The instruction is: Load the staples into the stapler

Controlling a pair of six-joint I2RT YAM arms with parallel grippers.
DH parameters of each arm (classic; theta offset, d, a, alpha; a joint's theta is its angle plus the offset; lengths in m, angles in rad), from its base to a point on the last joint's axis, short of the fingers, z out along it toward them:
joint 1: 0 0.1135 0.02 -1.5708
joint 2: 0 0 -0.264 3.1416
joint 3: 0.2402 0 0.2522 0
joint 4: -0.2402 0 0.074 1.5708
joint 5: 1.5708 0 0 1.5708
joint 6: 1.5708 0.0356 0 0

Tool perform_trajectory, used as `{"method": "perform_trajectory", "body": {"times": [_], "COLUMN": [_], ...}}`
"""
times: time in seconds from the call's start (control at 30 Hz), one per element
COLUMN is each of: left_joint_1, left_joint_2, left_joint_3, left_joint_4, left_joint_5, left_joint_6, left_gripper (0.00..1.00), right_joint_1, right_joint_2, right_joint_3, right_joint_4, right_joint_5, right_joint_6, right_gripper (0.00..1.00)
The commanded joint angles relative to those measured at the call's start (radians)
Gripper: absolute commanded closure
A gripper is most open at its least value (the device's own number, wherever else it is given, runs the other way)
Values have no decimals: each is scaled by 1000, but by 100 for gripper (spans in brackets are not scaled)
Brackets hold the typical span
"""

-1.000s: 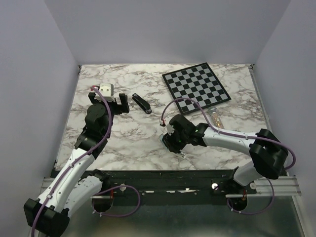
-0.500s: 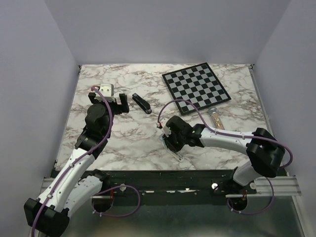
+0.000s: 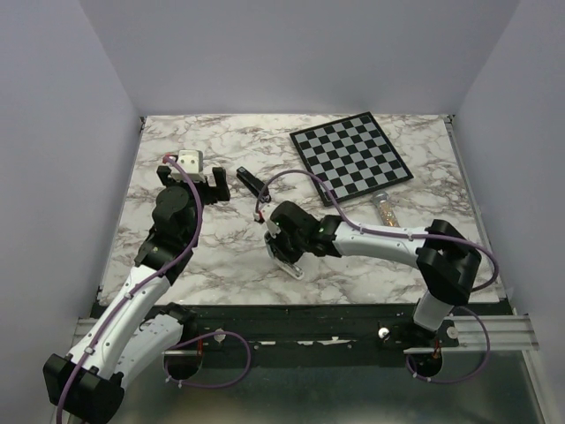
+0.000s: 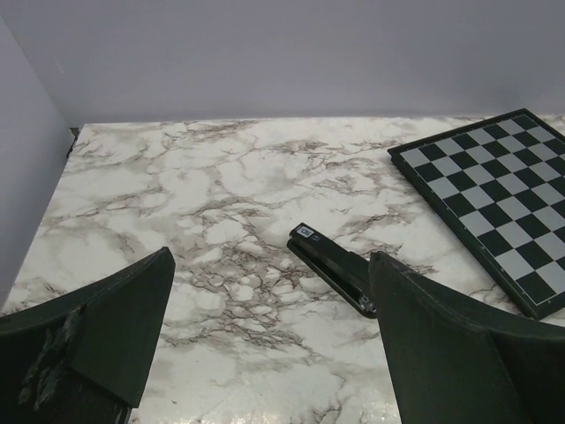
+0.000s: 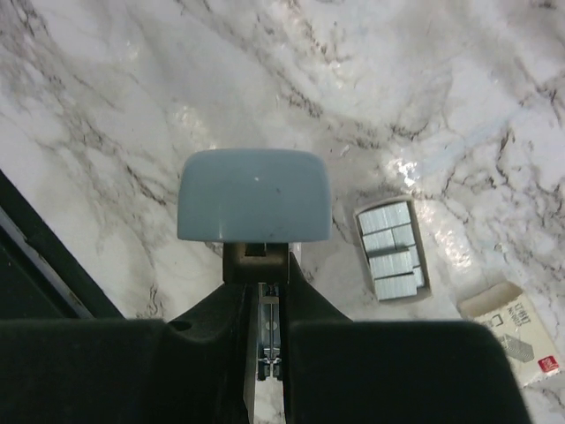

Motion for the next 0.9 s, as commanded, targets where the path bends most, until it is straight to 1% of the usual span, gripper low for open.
{"method": "perform_trajectory", "body": {"times": [0.0,0.23,0.37,0.47,0.5,0.53,0.6,0.73,0.87], "left_joint_1": [5,5,3,3,5,5,3,5,3], "left_joint_2": [-11,-19,-22,-20,-20,-22,-20,-19,-17], "left_joint_3": [-23,-32,-34,-34,-34,-34,-34,-34,-35], "left_joint_4": [32,43,43,46,44,46,46,46,46], "left_joint_5": [-41,-55,-54,-52,-52,-52,-52,-51,-51], "left_joint_6": [12,15,15,15,15,15,17,17,18], "left_gripper": [1,1,1,1,1,1,1,1,1], "right_joint_1": [8,6,8,8,8,6,6,6,8], "right_joint_2": [74,193,232,246,246,246,237,215,178], "right_joint_3": [108,232,261,269,269,267,267,270,266], "right_joint_4": [41,35,25,11,9,8,3,-3,-15], "right_joint_5": [71,104,115,114,112,112,110,98,94], "right_joint_6": [-2,-33,-22,-13,-13,-8,-5,-2,12], "right_gripper": [88,89,88,85,84,79,75,61,56]}}
